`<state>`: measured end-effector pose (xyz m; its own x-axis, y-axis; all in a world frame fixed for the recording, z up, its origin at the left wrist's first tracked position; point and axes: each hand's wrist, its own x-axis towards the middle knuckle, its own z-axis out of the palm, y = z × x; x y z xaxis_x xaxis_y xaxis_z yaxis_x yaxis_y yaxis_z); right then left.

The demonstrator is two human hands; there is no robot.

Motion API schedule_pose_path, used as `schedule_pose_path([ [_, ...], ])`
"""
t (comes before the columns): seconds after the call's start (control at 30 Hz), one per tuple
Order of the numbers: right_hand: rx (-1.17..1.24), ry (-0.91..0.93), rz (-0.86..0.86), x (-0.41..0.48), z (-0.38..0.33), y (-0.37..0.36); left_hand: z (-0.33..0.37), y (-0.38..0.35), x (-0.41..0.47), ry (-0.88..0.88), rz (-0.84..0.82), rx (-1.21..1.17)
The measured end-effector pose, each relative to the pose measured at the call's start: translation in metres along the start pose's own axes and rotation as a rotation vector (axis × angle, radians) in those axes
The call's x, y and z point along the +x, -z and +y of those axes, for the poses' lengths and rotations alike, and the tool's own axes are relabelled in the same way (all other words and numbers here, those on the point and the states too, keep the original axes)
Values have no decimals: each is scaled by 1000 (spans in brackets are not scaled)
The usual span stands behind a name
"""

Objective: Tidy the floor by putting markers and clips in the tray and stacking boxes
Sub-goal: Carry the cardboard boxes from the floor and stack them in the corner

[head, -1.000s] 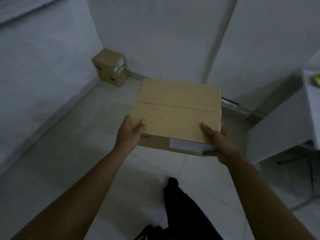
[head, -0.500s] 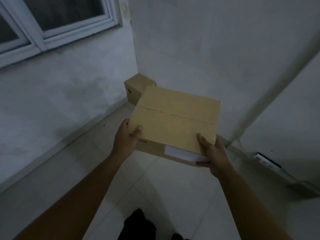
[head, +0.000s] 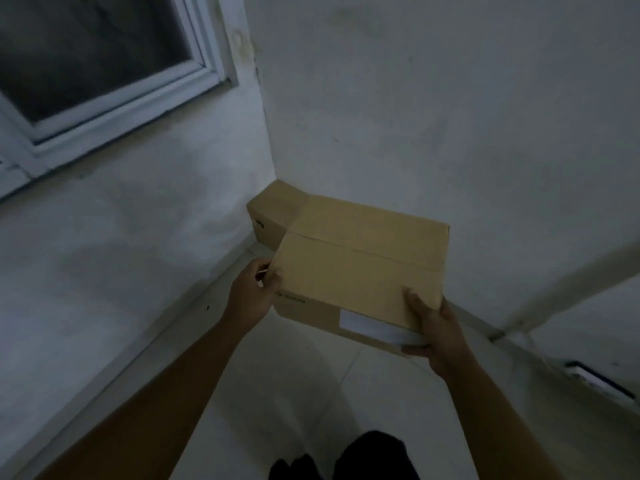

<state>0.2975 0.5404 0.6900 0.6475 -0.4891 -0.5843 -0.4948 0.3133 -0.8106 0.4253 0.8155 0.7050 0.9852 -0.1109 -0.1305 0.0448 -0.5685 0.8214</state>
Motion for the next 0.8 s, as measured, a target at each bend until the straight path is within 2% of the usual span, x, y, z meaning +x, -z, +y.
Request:
schedule_pose_path([
  [0.27,27,-109,22,154,-51,-88,-17,-20,176,92,-64,2],
  [0.37,13,-117,-22,197,-69,-123,-16,-19,222,158,-52,35],
  [0.57,-33,-231,-29,298,-100,-212,-35,-6,336,168,-21,39],
  [0.8,-86,-300,92,395,-112,-326,-57,24,487,145,-196,169],
])
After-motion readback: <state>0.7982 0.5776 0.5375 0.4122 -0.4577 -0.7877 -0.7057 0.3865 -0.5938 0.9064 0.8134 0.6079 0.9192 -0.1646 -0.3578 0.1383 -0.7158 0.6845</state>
